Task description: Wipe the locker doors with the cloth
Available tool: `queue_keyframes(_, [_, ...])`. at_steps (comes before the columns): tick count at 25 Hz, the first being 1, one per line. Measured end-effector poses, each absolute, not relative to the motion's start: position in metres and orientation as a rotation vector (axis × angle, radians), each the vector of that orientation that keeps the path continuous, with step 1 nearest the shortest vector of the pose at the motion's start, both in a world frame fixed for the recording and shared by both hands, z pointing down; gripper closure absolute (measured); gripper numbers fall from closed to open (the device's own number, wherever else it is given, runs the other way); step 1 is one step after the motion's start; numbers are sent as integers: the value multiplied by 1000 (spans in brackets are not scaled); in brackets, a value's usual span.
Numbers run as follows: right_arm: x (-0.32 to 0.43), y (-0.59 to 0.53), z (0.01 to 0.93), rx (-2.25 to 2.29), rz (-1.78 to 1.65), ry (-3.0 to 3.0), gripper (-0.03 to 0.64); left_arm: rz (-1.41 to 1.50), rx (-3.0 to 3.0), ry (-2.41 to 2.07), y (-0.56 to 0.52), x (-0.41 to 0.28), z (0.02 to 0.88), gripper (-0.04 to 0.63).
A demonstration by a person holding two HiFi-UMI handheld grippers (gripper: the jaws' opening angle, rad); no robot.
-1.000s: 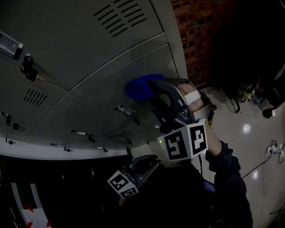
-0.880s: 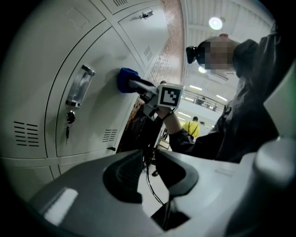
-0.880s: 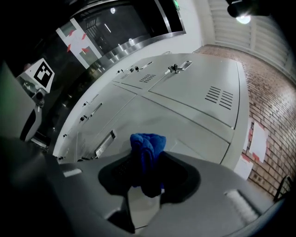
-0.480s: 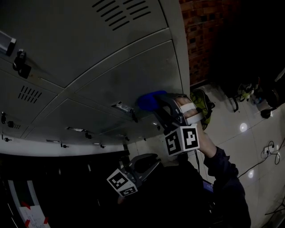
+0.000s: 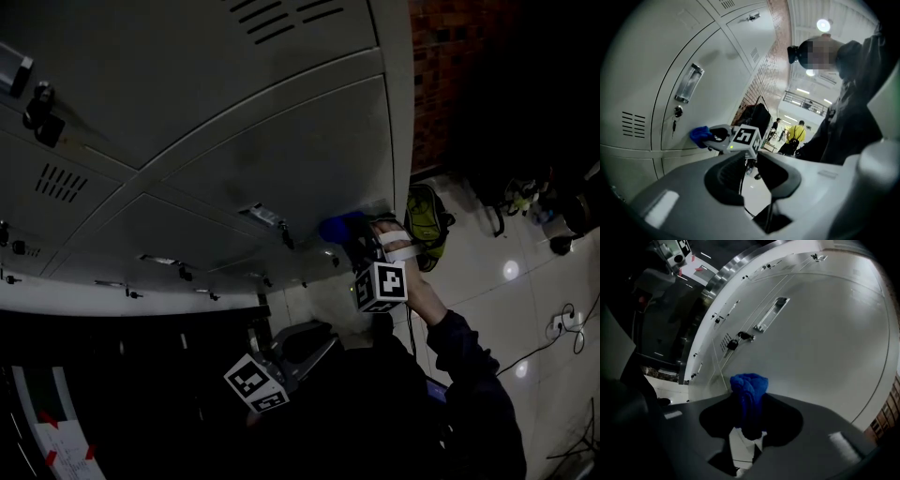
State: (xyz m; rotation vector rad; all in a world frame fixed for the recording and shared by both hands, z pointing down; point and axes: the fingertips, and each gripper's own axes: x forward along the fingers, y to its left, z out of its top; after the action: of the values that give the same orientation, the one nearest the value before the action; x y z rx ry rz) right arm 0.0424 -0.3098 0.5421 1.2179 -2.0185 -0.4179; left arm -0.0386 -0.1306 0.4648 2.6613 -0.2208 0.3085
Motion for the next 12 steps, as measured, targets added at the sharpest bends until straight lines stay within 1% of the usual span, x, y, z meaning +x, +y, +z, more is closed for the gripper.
queue_keyframes(4, [41,-310,585,1151,-348,-1991,483,305,2656,-237,-128,-41,466,523])
queue_keyframes(7, [41,-309,600,1138,-320,-1978,485,300,2650,-253,-126,-43,467,523])
queue_keyframes(12, [40,-303,573,1170,-332,-2017,486,296,2648,-262,-123,-45,468,523])
